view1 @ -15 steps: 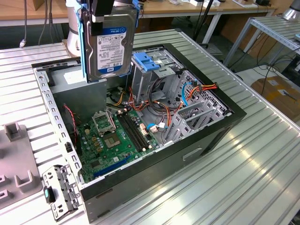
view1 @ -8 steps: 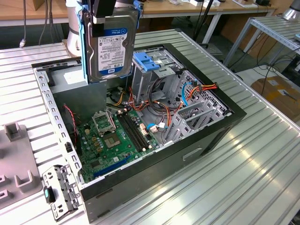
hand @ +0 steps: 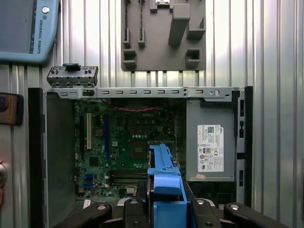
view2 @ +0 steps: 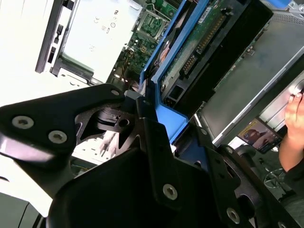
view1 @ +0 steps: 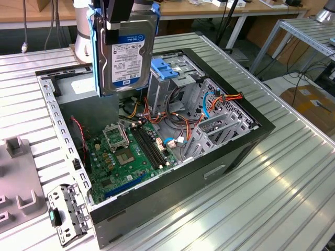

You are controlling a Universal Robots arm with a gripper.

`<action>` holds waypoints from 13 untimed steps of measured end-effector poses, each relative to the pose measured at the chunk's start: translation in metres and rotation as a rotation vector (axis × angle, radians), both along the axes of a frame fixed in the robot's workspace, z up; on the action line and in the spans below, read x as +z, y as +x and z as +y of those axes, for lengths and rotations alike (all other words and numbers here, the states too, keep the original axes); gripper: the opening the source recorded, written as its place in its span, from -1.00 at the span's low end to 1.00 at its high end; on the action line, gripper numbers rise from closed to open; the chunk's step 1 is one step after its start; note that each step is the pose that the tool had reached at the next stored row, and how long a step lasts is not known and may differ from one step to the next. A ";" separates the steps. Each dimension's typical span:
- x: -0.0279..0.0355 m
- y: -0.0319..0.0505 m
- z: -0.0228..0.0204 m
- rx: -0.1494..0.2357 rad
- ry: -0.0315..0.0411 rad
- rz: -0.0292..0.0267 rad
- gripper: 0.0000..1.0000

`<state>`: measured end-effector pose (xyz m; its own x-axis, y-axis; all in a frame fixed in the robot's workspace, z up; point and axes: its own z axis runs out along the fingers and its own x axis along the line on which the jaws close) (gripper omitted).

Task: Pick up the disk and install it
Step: 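Insert the disk into the insertion slot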

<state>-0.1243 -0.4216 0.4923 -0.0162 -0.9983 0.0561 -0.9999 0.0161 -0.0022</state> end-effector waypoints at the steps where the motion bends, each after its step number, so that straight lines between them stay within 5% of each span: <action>1: 0.0000 0.0000 -0.0011 0.000 0.0001 0.0000 -0.25; 13: 0.0000 0.0000 -0.0141 0.000 0.0001 -0.0001 -0.25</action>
